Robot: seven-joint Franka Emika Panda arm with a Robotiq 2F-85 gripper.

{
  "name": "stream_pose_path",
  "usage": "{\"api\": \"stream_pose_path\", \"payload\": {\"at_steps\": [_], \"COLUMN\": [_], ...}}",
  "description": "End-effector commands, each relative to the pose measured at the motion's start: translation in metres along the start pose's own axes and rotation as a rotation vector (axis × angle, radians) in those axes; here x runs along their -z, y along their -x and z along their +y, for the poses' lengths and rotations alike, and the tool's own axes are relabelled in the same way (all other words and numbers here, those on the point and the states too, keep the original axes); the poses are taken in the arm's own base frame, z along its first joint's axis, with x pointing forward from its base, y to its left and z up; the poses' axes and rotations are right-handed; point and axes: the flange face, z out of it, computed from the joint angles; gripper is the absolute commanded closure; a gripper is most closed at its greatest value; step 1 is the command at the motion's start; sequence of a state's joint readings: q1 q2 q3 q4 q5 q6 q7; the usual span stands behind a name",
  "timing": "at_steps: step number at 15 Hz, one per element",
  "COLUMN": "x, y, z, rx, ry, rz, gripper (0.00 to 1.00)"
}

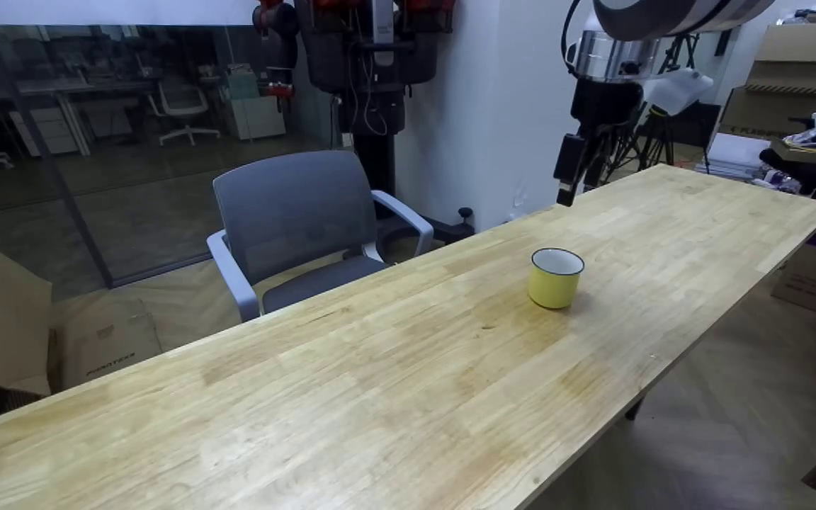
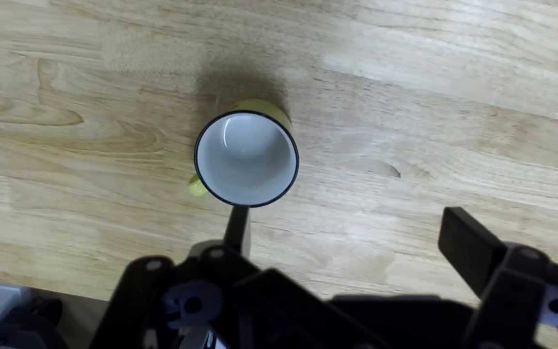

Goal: Move the cup forward

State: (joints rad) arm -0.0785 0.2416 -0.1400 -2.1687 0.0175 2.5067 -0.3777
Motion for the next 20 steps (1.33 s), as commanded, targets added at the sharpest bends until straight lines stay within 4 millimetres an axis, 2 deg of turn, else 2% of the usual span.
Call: {"api": "stream_pose_path", "payload": {"at_steps": [1,6,8,11,15,20], "x": [-0.002,-0.005,-0.016,-0.056,-0.109,-0.148], "y": [-0.003,-0.001,-0.009,-0.023,-0.031,-0.032], "z": [0.001,-0.001,-0.008,-0.003,0.007,0.019], "rx": [0.0,0.001,0.033,0.033,0.029,0.032], "ry": [-0.001,-0.005,0.004,0.0,-0.033,-0.056], "rz": [-0.001,-0.008,0.005,-0.013,-0.051,-0.063], "gripper": [0.0,0.0,0.0,0.0,0.0,0.0]}}
